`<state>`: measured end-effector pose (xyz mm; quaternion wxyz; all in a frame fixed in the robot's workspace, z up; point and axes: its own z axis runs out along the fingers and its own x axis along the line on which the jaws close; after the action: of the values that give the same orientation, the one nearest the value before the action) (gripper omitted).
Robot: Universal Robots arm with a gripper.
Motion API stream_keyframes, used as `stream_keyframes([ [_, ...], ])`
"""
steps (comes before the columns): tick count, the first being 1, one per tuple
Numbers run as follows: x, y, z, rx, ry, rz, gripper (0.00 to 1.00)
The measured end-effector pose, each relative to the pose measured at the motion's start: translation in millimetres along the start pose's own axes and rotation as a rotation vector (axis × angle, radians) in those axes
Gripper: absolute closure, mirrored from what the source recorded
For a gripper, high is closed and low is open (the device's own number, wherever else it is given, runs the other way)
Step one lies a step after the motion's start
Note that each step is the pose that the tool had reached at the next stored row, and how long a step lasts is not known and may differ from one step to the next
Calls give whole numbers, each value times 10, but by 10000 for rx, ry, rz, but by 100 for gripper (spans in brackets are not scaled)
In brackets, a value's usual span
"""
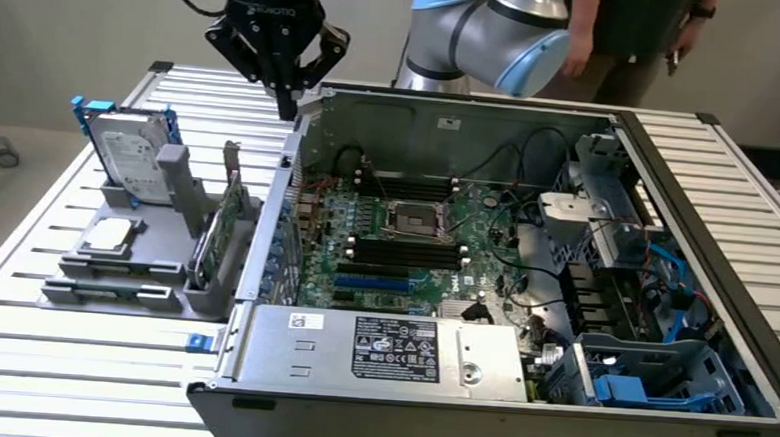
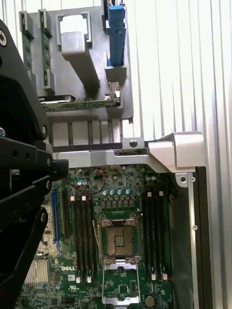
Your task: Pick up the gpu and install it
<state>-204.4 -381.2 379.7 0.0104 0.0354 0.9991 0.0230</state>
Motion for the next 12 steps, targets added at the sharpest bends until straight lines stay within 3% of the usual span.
stream_keyframes([
  [12,504,-85,123,11,1,0,89],
])
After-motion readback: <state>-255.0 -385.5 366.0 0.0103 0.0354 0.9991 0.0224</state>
